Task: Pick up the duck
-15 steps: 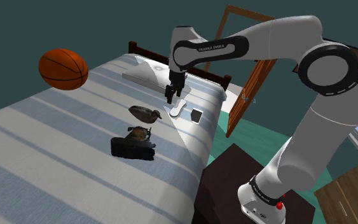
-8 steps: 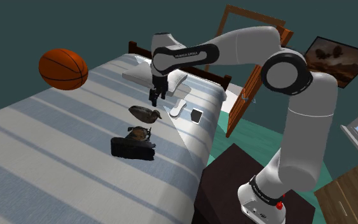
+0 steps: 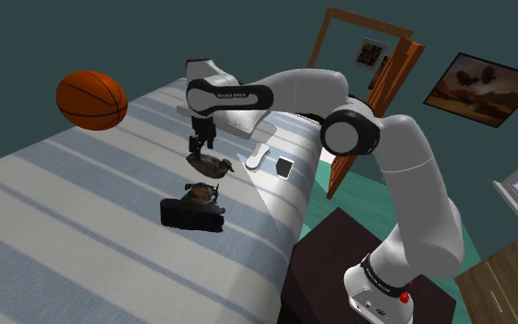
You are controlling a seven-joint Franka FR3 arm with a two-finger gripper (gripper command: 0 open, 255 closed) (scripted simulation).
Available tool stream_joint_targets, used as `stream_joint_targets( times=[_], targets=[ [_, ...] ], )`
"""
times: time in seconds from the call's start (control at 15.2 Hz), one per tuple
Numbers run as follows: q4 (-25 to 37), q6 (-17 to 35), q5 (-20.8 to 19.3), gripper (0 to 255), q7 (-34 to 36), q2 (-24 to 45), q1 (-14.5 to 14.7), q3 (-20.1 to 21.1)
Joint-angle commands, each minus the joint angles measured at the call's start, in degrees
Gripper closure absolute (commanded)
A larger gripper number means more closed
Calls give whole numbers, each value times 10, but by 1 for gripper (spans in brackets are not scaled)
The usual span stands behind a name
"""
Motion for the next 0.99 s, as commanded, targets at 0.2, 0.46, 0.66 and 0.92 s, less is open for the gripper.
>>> stream_joint_targets(
  times=[0.2, 0.46, 0.66, 0.92],
  targets=[
    [32, 6, -3, 0, -4, 40, 5, 0],
    [23, 30, -4, 0, -4, 55, 5, -1],
    [23, 30, -4, 255, -4, 55, 5, -1],
    [23, 30, -4, 255, -4, 56, 5, -1]
  ],
)
